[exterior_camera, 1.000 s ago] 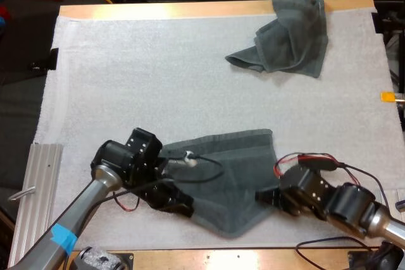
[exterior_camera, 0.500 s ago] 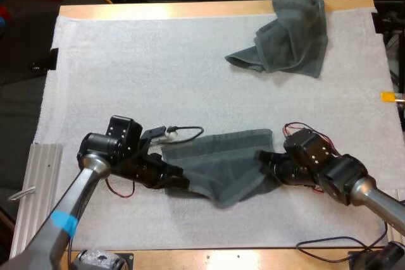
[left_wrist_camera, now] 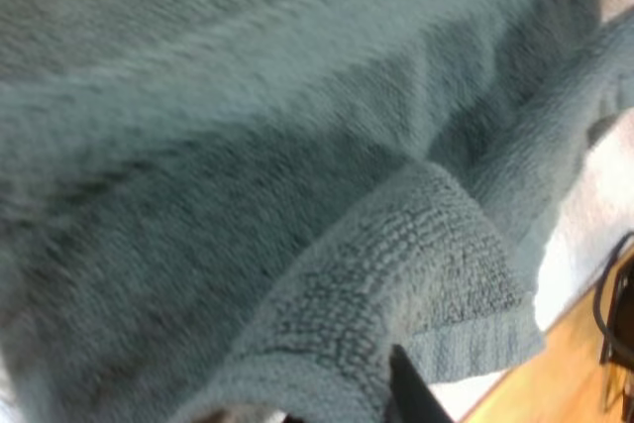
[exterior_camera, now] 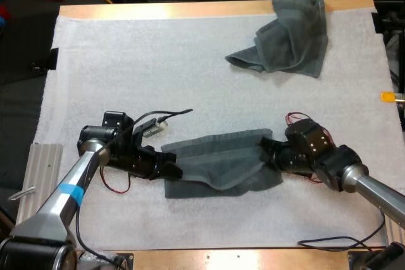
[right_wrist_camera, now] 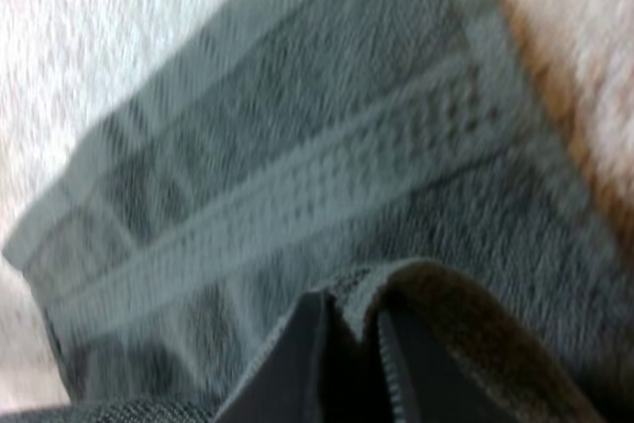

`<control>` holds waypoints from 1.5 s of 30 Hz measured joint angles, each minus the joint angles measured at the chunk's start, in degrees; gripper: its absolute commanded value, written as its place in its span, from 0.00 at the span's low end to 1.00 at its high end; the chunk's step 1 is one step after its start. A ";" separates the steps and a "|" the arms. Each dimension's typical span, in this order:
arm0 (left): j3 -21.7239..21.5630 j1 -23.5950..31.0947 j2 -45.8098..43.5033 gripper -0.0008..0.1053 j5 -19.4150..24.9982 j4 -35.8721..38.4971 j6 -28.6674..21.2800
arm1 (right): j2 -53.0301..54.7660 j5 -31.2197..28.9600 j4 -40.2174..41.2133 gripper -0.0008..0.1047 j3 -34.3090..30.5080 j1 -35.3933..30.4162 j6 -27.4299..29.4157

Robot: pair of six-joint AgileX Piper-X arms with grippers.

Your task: Pick towel from pile, fold and stack

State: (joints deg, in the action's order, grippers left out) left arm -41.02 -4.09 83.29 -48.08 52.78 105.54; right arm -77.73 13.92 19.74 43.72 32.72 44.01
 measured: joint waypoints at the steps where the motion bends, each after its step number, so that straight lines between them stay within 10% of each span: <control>1: 0.00 0.28 0.37 0.01 0.00 -0.49 0.22 | -0.28 0.09 -0.35 0.02 0.00 -0.55 -0.36; 22: 0.06 3.57 1.48 0.01 5.69 -5.33 2.48 | -6.59 2.95 -9.71 0.02 0.00 -4.08 -4.24; 27: 0.06 3.57 1.48 0.25 5.79 -6.68 2.48 | -6.59 2.84 -9.94 0.02 0.00 -4.08 -4.24; 32: 0.06 3.57 1.48 0.69 5.85 -7.28 2.72 | -6.59 2.84 -11.47 0.23 0.00 -4.08 -4.31; 38: 0.06 3.57 1.48 0.61 3.72 -8.85 3.57 | -6.59 2.94 -15.87 0.50 0.00 -4.08 -4.36; 45: 0.06 3.57 1.48 0.61 0.25 -11.66 6.45 | -6.59 2.95 -19.74 0.52 0.00 -4.08 -4.14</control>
State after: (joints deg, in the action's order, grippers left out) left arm -40.96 -0.51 84.77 -47.83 41.11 111.99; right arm -84.32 16.86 0.00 43.72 28.65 39.87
